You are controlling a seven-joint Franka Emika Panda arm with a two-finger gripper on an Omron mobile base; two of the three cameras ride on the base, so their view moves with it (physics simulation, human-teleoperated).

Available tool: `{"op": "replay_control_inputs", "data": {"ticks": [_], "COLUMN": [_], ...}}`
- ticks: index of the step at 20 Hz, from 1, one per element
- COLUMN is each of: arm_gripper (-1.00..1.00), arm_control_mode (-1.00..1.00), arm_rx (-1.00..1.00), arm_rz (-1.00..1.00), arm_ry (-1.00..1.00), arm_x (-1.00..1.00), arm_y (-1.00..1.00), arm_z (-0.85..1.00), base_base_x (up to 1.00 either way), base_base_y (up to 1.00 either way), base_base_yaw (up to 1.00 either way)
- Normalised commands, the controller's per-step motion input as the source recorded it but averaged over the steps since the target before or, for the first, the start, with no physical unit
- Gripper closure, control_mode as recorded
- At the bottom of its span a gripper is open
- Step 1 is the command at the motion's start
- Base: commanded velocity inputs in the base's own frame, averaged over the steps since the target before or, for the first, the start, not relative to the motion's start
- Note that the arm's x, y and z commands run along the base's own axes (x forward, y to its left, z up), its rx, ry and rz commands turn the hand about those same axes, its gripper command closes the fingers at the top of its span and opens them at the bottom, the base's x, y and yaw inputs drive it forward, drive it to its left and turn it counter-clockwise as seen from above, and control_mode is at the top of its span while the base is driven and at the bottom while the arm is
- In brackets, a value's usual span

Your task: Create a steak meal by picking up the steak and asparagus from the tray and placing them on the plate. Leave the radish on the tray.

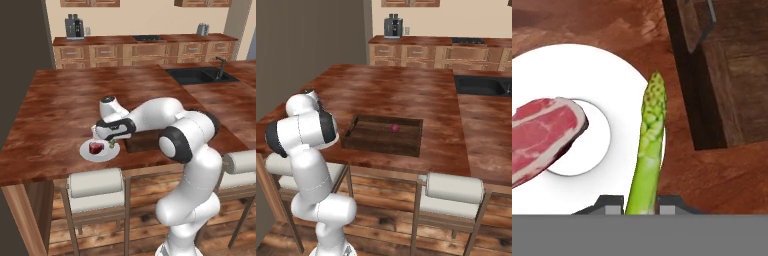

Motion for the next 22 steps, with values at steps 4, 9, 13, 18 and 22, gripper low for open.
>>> {"op": "replay_control_inputs", "data": {"ticks": [4, 9, 13, 18, 22], "arm_gripper": [1.0, 1.0, 1.0, 1.0, 1.0], "arm_control_mode": [-1.0, -1.0, -1.0, -1.0, -1.0], "arm_rx": [-0.01, 0.0, -0.01, -0.02, 0.0], "arm_rz": [0.01, 0.0, 0.0, 0.0, 0.0], "arm_ry": [0.0, 0.0, 0.0, 0.0, 0.0], "arm_x": [0.19, 0.22, 0.18, 0.27, 0.31], "arm_y": [0.04, 0.05, 0.17, 0.22, 0.06], "arm_z": [-0.29, -0.27, -0.24, -0.19, -0.15], "base_base_x": [0.0, 0.0, 0.0, 0.0, 0.0], "base_base_y": [0.0, 0.0, 0.0, 0.0, 0.0], "base_base_yaw": [0.0, 0.0, 0.0, 0.0, 0.0]}}
